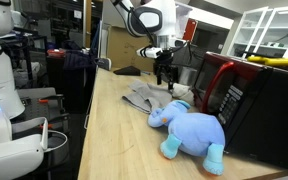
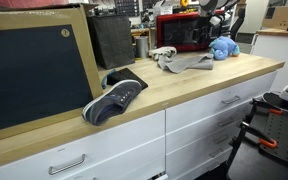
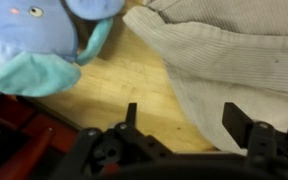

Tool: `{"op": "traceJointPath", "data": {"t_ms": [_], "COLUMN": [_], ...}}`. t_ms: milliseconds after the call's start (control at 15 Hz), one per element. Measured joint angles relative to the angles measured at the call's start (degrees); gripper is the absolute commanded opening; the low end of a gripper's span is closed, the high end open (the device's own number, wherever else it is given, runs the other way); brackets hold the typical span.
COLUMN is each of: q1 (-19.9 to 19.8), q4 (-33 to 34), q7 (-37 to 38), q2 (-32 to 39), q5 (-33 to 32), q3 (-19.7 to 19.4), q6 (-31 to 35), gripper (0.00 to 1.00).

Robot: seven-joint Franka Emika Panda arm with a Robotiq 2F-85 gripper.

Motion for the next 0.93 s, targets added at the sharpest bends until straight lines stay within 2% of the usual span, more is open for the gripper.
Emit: {"op": "traceJointPath", "data": {"t_ms": [333, 533, 733, 933], "q1": [1.91, 5.75, 10.66, 14.15], "q4": [-7.05, -13.10, -18.79, -22.85], "q7": [-9.28, -17.17, -21.10, -21.89], "q2": [-11.31, -17.30, -20.72, -21.29], "q5": [6.38, 11.46, 12.24, 10.71], "q3": [4.71, 5.97, 6.26, 7.00], "q6": [0.35, 0.32, 0.34, 1.88], "gripper": [1.00, 1.00, 1.00, 1.00]}}
